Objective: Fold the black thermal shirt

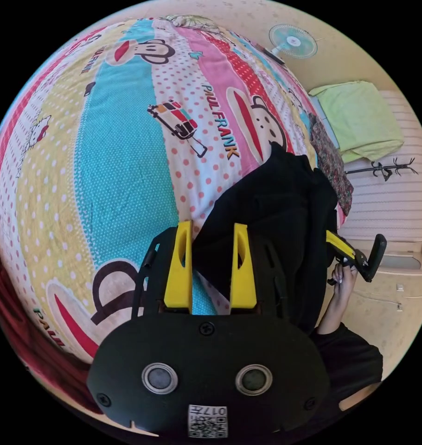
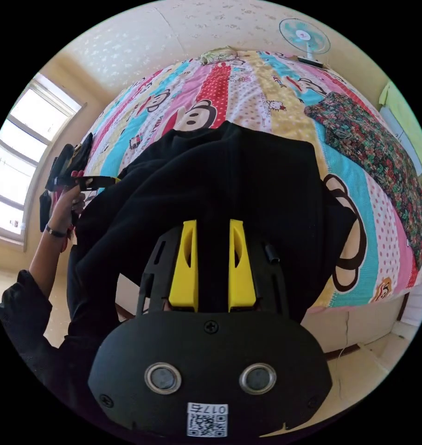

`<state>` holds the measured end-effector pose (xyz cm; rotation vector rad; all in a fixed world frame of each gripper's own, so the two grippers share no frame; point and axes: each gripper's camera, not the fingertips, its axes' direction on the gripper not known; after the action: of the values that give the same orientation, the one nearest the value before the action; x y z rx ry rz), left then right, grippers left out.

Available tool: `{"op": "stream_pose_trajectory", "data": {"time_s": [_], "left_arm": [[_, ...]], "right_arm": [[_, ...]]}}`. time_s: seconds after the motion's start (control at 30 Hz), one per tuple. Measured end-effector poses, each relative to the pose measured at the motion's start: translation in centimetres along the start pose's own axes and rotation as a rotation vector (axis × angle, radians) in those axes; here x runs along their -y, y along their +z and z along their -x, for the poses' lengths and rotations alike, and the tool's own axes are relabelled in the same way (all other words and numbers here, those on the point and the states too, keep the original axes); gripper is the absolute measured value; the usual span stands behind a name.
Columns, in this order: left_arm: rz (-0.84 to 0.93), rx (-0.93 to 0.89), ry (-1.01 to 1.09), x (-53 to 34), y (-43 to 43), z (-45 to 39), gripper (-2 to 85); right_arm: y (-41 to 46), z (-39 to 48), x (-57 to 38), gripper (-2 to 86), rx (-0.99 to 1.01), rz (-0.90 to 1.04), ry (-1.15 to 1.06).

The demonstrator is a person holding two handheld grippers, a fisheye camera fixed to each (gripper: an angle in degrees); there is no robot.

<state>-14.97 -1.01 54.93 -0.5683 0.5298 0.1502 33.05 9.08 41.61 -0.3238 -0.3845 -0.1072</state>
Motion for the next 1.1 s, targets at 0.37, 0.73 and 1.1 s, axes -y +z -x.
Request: {"op": "stream_pose_trajectory", "data": {"time_s": [0.37, 0.73, 1.1], "left_arm": [[-0.143, -0.289, -0.103, 0.9, -2.6, 4.1, 8.4], [0.002, -0.328, -0.044, 1.3, 1.0, 4.0, 4.7], [-0.021, -0.069, -0.015, 0.9, -3.9, 1.5, 8.1]], "right_arm": [[-3.6, -8.6, -10.9, 3.3, 0.553, 0.187, -0.042], [-8.1, -12.0, -10.7, 3.7, 0.691, 0.137, -0.153], [-4.4, -19.1, 11.9, 8.1, 0.465, 0.325, 0.032]]}}
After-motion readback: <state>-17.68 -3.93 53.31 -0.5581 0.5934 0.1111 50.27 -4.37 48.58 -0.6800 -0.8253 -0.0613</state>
